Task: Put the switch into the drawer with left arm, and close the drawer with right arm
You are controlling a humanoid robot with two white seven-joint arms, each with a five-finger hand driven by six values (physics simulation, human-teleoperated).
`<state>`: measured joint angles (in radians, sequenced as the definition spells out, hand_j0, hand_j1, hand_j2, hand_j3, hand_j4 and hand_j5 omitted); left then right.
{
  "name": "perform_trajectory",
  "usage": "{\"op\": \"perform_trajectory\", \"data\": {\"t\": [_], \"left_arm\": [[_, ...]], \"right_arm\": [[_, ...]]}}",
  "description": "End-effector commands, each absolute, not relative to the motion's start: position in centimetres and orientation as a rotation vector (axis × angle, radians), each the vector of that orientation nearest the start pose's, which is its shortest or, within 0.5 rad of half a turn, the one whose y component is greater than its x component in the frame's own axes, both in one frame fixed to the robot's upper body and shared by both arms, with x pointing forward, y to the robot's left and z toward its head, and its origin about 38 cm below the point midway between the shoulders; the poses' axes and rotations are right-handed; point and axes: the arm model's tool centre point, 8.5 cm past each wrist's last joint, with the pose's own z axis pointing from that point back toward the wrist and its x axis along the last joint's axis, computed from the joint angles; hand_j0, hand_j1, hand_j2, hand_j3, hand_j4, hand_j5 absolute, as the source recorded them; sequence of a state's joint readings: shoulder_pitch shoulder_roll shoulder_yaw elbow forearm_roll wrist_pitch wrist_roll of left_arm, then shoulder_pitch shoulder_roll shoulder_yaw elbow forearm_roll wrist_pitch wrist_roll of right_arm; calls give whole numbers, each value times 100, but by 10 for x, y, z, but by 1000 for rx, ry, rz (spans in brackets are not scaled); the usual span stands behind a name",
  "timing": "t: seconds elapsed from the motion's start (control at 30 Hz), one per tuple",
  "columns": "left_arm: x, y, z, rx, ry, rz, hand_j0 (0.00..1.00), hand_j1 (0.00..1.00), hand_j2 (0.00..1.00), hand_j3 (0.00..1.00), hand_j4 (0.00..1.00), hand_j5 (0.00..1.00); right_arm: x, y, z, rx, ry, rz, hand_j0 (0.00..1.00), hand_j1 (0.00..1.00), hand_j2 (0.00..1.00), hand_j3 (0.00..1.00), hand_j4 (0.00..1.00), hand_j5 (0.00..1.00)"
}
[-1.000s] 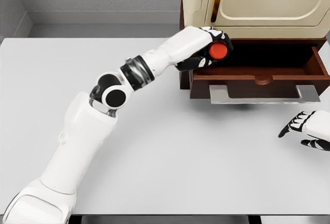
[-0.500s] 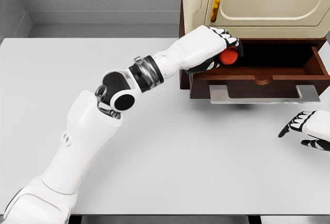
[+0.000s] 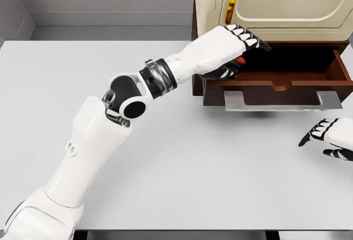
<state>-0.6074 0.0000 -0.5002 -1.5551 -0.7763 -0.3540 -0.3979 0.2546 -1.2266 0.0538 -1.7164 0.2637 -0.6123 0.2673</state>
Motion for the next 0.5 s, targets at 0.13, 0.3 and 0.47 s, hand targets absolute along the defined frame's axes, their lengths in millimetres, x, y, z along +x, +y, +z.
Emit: {"op": "perform_trajectory", "data": {"t": [0.13,0.3,0.47], "left_arm": [[416,9,270,-416,2746,2190,81,81,81,81,81,81],[404,7,281,-402,2740,2124,93,93,93,93,93,93],[348,0,326,-202,2653,1803,100,100,100,100,100,100]], "right_arm": [[294,-422,196,-366,-1291,1912,68,68,68,68,68,68],[295,-422,196,-369,-1290,1912,69,69,69,69,69,69],[296,-422,198,-372,-1302,1904,68,68,68,68,68,68]]}}
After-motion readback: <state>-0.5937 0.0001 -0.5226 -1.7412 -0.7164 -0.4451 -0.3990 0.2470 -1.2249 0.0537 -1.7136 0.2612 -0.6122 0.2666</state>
